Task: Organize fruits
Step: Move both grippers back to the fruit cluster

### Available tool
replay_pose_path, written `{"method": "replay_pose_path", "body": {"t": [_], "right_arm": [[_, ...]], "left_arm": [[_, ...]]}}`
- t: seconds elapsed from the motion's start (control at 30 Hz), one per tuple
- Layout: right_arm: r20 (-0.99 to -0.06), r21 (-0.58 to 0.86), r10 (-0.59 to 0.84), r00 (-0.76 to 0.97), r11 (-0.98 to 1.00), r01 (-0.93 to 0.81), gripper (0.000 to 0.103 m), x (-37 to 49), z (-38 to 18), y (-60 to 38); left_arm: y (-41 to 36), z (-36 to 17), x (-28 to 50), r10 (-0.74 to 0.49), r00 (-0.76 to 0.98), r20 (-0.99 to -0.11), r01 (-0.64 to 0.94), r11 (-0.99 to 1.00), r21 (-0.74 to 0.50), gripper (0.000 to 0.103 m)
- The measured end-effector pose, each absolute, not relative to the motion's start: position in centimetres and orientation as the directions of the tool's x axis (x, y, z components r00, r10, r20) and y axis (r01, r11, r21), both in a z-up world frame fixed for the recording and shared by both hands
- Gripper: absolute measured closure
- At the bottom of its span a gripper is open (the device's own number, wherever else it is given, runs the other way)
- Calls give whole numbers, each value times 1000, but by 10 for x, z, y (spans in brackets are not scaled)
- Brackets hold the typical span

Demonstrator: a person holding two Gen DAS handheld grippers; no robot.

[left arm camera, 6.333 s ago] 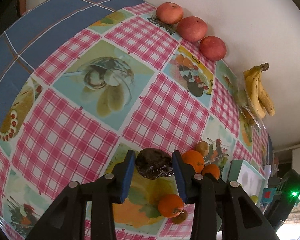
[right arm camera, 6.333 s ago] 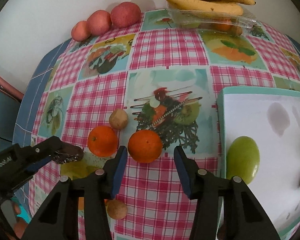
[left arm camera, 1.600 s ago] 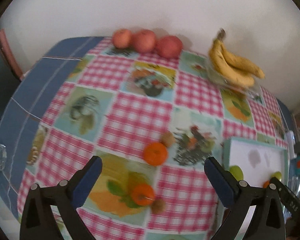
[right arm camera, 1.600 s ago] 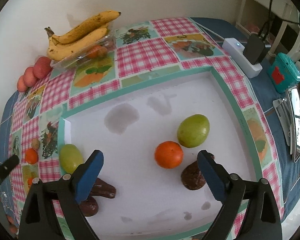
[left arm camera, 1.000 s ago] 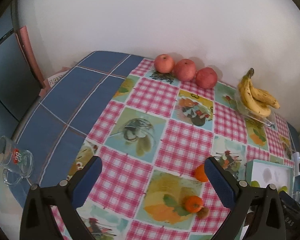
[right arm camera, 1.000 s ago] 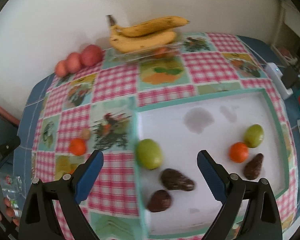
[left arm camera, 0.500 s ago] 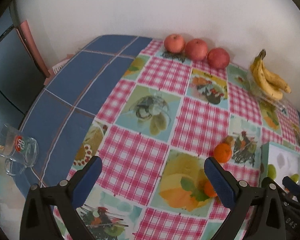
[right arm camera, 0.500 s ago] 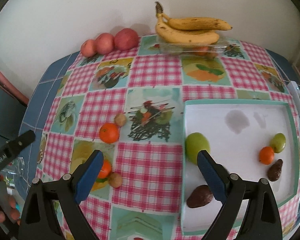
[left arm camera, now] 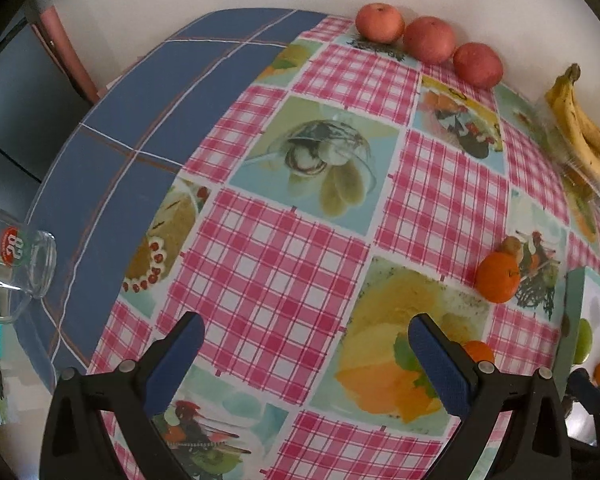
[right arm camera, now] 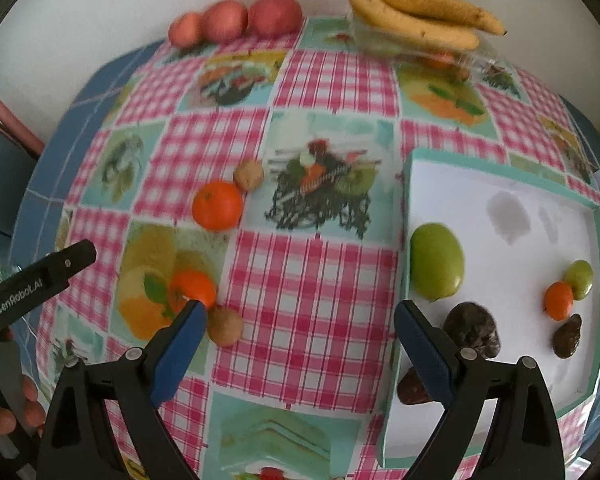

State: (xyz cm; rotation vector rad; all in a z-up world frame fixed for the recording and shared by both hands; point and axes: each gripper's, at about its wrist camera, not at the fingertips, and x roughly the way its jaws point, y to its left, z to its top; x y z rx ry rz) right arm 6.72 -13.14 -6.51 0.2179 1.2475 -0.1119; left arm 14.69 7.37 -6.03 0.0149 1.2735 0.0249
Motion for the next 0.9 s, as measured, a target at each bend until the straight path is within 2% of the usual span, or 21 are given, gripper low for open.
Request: {"method": "replay_pose_path", "body": {"t": [0.53, 0.67, 0.7, 0.77, 0.9], "right_arm": [[-971, 61, 29, 239, 990, 126, 11, 70, -95, -106], [-972, 47, 23, 235, 994, 98, 27, 72, -100, -95], [-972, 48, 27, 235, 995, 86, 29, 73, -101, -92], [-971, 51, 34, 236, 997, 66, 41, 74, -103, -84], [-968, 55, 46, 246, 998, 31, 57, 78, -106, -66]], "left_arm": [[71, -65, 152, 19, 285, -958, -6, 1000, 18, 0], [70, -65, 151, 13, 285, -958, -5, 1000, 12, 0], [70, -66, 152, 12, 284, -959, -4, 1000, 11, 0], [69, -66, 153, 7, 283, -959, 0, 1000, 7, 0], [65, -66, 153, -3, 282, -959, 12, 1000, 0, 0]]}}
